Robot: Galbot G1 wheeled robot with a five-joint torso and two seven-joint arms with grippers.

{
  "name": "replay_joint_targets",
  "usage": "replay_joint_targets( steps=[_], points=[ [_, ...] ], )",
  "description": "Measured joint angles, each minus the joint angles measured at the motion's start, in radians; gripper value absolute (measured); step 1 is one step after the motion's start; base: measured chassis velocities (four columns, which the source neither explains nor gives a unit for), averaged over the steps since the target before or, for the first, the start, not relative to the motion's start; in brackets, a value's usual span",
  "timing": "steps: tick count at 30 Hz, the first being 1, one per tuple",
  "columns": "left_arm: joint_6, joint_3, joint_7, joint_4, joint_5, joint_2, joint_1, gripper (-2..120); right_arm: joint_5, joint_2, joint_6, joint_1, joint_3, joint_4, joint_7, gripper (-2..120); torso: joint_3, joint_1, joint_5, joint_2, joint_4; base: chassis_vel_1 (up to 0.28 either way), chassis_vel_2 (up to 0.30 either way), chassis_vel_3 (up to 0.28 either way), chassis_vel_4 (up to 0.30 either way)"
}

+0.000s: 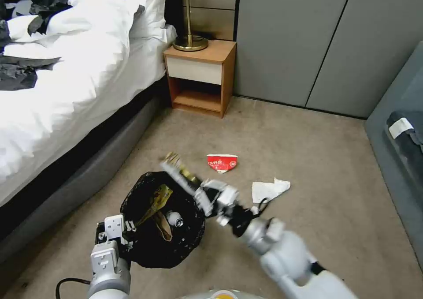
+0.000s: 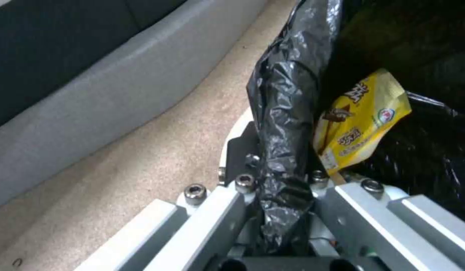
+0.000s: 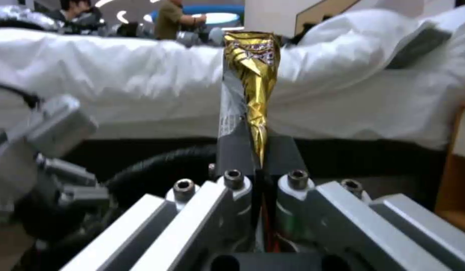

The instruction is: Pick up the trash bin, then pick up the garbage from the floor and place it into the trash bin.

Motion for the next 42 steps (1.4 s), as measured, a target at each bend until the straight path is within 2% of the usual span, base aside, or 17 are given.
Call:
replay_joint_targets(
  steps=[12,19,22,25,26,29,30,34,35,37,38,42],
  points=[
    [-0.005,0.02,0.001,0.01,0.012,-0.017,-0.005,1,-0.014,0.048,-0.002,0.068,-0.075,-0.162,0.029,0,0.0,0.0,0.0,0.0,-0.0001,0.0,0.0,0.0,0.0],
    [-0.005,0.025,0.001,0.015,0.015,-0.022,-0.01,1,-0.047,0.07,-0.021,0.084,-0.117,-0.217,0.058,0,0.0,0.0,0.0,0.0,0.0,0.0,0.0,0.0,0.0],
    [-0.005,0.025,0.002,0.015,0.015,-0.022,-0.011,1,-0.057,0.075,-0.025,0.081,-0.127,-0.222,0.068,7,0.0,0.0,-0.0001,0.0,-0.0001,0.0,0.0,0.0,0.0],
    [-0.005,0.025,0.002,0.015,0.014,-0.021,-0.013,1,-0.066,0.079,-0.026,0.077,-0.134,-0.227,0.074,20,0.0,0.0,0.0,0.0,0.0,0.0,0.0,0.0,0.0],
    [-0.005,0.025,0.002,0.015,0.014,-0.021,-0.013,1,-0.066,0.079,-0.026,0.077,-0.134,-0.227,0.074,20,0.0,0.0,0.0,0.0,0.0,0.0,0.0,0.0,0.0],
    [-0.004,0.024,0.002,0.015,0.011,-0.021,-0.015,1,-0.076,0.08,-0.027,0.065,-0.134,-0.226,0.078,36,0.0,0.0,-0.0001,0.0,-0.0001,0.0,0.0,0.0,0.0],
    [-0.004,0.024,0.002,0.015,0.011,-0.021,-0.015,1,-0.076,0.08,-0.027,0.065,-0.134,-0.226,0.078,36,0.0,0.0,-0.0001,0.0,-0.0001,0.0,0.0,0.0,0.0],
    [-0.003,0.026,0.002,0.015,0.011,-0.02,-0.018,1,-0.087,0.078,-0.026,0.051,-0.13,-0.218,0.081,53,0.0,0.0,0.0,0.0,-0.0001,0.0,0.0,0.0,0.0],
    [-0.003,0.026,0.002,0.015,0.011,-0.02,-0.018,1,-0.087,0.078,-0.026,0.051,-0.13,-0.218,0.081,53,0.0,0.0,0.0,0.0,-0.0001,0.0,0.0,0.0,0.0],
    [-0.003,0.027,0.002,0.015,0.011,-0.02,-0.018,1,-0.09,0.076,-0.026,0.046,-0.125,-0.209,0.086,65,0.0,0.0,0.0,0.0,-0.0001,0.0,0.0,0.0,0.0],
    [-0.003,0.027,0.002,0.015,0.011,-0.02,-0.018,1,-0.09,0.076,-0.026,0.046,-0.125,-0.209,0.086,65,0.0,0.0,0.0,0.0,-0.0001,0.0,0.0,0.0,0.0],
    [-0.002,0.029,0.003,0.012,0.011,-0.019,-0.017,1,-0.091,0.069,-0.026,0.038,-0.117,-0.182,0.095,82,0.0,0.0,0.0001,0.0,0.0,0.0,0.0,0.0,0.0]
  ],
)
